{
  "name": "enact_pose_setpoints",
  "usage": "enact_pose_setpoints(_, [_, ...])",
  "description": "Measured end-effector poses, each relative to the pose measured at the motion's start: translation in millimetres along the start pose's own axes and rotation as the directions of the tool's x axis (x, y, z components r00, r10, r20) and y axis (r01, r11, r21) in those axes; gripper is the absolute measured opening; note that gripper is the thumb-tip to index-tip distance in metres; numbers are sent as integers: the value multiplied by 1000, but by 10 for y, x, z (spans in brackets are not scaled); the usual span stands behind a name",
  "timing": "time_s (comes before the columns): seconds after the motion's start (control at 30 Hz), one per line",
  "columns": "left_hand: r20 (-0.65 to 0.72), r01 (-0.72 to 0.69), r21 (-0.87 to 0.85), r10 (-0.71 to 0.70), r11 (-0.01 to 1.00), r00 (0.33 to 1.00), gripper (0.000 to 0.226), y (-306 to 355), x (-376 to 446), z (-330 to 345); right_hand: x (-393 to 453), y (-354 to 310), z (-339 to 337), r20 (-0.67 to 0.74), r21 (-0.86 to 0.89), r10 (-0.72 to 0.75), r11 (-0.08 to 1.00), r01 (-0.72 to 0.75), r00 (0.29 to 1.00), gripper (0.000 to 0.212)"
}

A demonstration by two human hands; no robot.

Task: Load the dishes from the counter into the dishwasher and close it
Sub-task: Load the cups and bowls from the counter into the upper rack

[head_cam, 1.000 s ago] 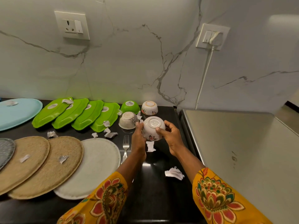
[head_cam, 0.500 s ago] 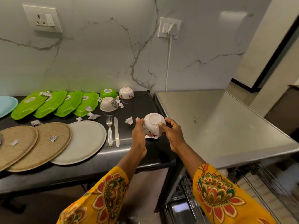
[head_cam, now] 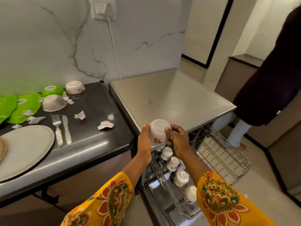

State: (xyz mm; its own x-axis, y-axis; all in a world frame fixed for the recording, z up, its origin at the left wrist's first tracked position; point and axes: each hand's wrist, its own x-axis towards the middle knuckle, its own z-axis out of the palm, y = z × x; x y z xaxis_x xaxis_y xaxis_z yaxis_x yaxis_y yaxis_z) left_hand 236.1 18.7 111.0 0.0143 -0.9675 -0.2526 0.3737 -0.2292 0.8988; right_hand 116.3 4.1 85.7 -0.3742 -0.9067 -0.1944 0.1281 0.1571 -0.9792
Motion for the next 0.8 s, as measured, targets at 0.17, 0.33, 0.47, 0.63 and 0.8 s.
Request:
enact_pose_setpoints(0.17, [61, 46, 30, -48, 998, 997, 27, -390, -99, 637, 64, 23, -730, -156, 25, -5, 1000, 9, 988, 14])
enact_pose_setpoints(0.33, [153, 152, 56, -159, 987, 975, 30, -787, -121, 1244, 235, 127, -1449, -309, -8, 30, 999, -34, 951, 10])
enact_pose_setpoints(0.47, [195, 217, 111, -236, 970, 952, 24, -1086, -94, 1618, 345, 199, -1924, -359, -4, 84, 996, -91, 929, 11])
enact_pose_setpoints(0.63, [243, 290, 223, -341, 931, 908, 28, -1570, 10, 1952, 507, 474, -2452, -412, 6, 179, 981, -193, 894, 10])
enact_pose_setpoints(0.8, [255, 344, 347, -440, 873, 861, 36, -2017, 78, 2156, 668, 821, -2844, -436, 24, 275, 955, -295, 857, 13])
